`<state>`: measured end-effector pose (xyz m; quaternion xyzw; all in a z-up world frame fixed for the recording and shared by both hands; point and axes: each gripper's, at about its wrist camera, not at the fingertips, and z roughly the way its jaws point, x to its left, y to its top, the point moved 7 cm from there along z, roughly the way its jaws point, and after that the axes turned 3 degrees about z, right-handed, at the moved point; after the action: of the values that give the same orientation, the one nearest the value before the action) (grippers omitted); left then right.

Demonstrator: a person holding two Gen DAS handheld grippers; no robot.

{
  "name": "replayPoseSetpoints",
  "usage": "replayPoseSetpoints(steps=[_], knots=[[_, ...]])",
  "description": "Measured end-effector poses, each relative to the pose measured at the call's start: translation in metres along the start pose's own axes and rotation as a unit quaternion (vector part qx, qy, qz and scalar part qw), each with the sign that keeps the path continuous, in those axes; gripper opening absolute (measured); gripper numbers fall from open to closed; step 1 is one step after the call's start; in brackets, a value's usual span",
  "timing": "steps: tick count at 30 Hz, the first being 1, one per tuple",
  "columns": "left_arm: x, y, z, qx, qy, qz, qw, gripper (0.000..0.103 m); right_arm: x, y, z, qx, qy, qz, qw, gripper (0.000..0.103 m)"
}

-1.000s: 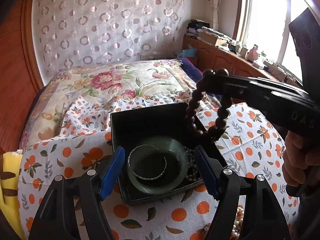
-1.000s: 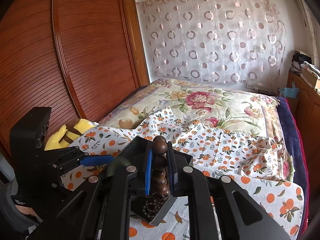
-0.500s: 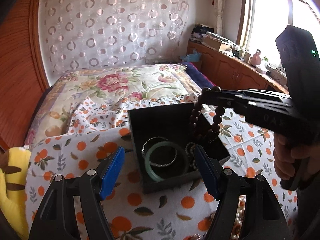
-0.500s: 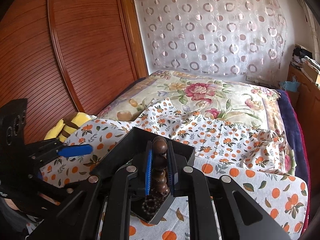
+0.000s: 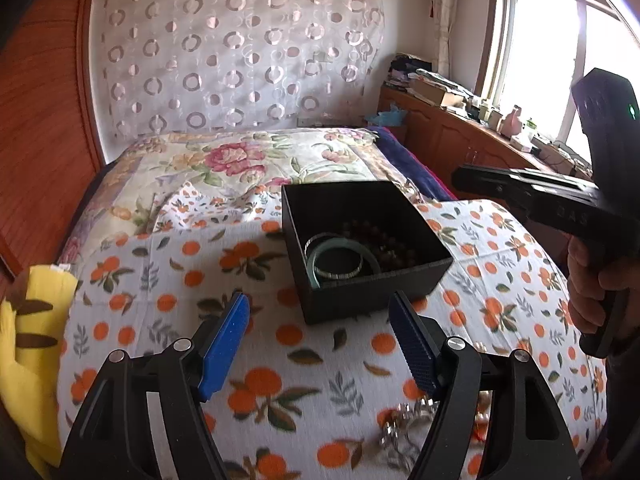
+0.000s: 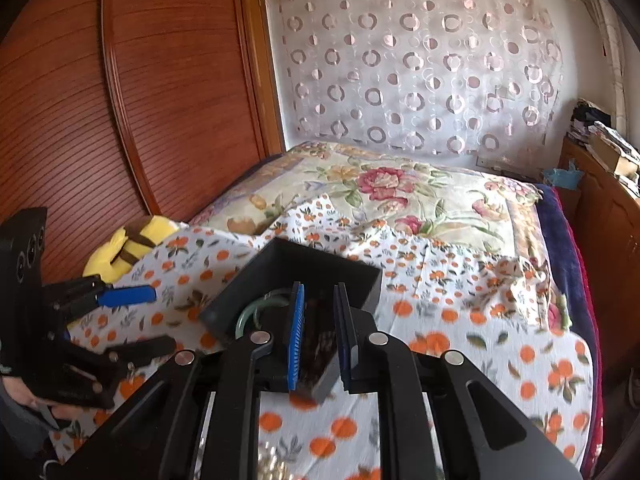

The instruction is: Organize jewelry

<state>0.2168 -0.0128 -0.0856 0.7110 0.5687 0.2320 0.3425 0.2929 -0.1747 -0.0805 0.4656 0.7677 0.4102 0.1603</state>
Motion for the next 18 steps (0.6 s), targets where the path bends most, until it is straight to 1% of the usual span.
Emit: replayPoseSetpoints(steps=[6,12,13,15,16,17,18], knots=[[-0.005,-0.025,-0.012,0.006,-0.008,-0.002,0.9999,0.07,0.003,-0.036,-0.008,0.022,-0.01,0.007,1.0,0.017],[-0.012,-0.05,-0.017,0.018,-0.012,-0.002,0.9998,0.07,0.01,-0.068,-0.006,0.045,-0.014,0.01,0.999,0.017],[-0.012,-0.056,-0.017,0.02,-0.012,-0.002,0.9997,0.07,0.011,-0.072,-0.005,0.05,-0.012,0.012,0.999,0.018],[-0.011,-0.063,-0.016,0.025,-0.011,-0.005,0.9996,0.071,0.014,-0.079,-0.003,0.057,-0.008,0.015,0.998,0.032],[-0.011,-0.068,-0.015,0.03,-0.011,-0.005,0.9995,0.072,0.016,-0.083,-0.002,0.06,-0.006,0.016,0.998,0.032],[-0.011,-0.072,-0.014,0.034,-0.011,-0.004,0.9994,0.076,0.017,-0.085,-0.002,0.062,-0.004,0.017,0.998,0.032],[-0.011,-0.074,-0.013,0.036,-0.011,-0.003,0.9993,0.076,0.018,-0.089,0.0,0.065,0.0,0.019,0.998,0.032]])
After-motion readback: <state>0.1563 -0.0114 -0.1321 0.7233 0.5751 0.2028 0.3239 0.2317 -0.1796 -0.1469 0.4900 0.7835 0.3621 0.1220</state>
